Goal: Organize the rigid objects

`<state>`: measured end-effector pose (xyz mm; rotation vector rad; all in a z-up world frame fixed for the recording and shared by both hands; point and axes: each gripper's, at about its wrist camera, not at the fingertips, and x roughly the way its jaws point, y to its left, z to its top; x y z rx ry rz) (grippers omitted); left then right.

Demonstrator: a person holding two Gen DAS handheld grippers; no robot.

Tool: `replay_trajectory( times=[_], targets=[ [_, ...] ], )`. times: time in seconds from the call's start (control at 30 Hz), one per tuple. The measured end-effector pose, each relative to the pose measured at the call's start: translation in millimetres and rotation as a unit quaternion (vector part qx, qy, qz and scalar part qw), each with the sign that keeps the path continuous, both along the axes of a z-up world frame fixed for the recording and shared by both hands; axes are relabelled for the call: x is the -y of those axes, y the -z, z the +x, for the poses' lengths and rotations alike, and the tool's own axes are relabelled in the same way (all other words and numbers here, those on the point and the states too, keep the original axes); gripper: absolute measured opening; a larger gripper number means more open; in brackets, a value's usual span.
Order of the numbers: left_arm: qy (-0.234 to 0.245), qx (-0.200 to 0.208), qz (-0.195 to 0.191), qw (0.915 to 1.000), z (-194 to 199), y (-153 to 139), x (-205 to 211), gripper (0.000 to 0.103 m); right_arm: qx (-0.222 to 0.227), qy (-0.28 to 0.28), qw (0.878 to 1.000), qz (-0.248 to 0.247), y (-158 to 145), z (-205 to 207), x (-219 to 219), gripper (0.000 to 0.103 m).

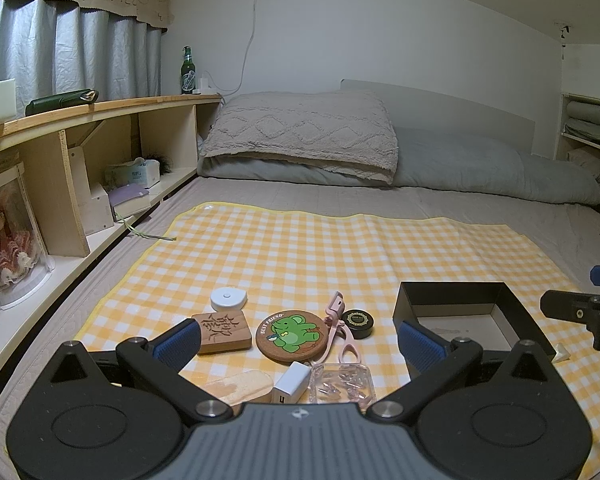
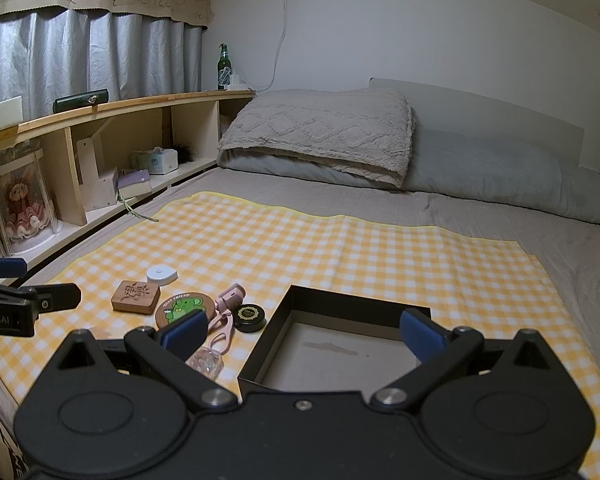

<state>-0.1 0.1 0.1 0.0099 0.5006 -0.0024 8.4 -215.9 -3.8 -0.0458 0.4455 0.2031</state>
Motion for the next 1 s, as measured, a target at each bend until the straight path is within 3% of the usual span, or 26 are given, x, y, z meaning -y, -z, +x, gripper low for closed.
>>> replay_trajectory(
  times=[0.7, 1.0],
  targets=[
    [-0.004, 0.005, -0.017, 0.9998, 3, -6, -7, 0.103, 0.007, -0.003, 1.000, 0.002, -5, -2, 3, 0.103],
    [-0.014, 0.004, -0.003, 0.9999, 21, -18, -14, 0.103, 0.004, 0.021, 1.000, -0.020, -25, 14, 36, 0.103]
  ],
)
